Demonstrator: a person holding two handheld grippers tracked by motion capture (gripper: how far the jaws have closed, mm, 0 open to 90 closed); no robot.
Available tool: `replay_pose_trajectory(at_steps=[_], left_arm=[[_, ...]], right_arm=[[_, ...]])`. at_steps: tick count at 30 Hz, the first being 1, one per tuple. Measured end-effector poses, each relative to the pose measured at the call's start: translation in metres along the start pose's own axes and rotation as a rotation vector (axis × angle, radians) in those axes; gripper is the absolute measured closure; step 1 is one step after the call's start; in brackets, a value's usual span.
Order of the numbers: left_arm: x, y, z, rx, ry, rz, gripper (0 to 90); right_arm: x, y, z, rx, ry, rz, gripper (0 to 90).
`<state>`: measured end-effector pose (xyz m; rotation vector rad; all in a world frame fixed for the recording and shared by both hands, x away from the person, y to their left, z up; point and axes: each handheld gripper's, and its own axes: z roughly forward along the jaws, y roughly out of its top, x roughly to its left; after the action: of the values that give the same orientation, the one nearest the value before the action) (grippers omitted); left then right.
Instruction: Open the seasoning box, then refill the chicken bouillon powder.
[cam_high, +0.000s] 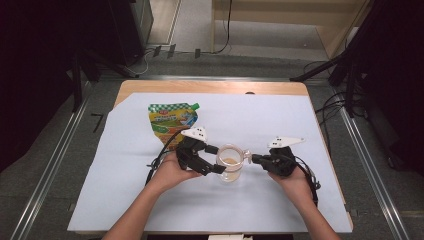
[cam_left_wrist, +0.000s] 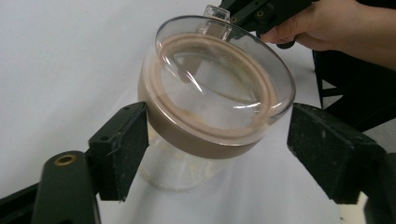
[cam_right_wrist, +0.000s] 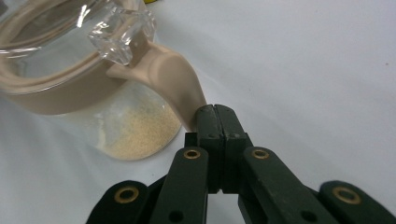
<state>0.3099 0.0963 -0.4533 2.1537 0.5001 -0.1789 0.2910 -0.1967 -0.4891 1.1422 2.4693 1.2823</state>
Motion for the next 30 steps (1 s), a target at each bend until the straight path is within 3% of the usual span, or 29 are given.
replay_pose_trajectory(at_steps=[10,27,30], left_arm=[[-0.006,0.001,0.014,-0.008,0.057,0.056,12.4],[-0.011,0.007,0.02,0.0,0.101,0.065,10.1],[-0.012,0.008,0.017,-0.029,0.103,0.072,10.6]], right_arm=[[-0.001,0.0,0.006,0.011,-0.016,0.015,90.0],[0.001,0.0,0.007,0.009,-0.026,0.023,90.0],[0.001,0.0,0.006,0.01,-0.027,0.023,90.0]])
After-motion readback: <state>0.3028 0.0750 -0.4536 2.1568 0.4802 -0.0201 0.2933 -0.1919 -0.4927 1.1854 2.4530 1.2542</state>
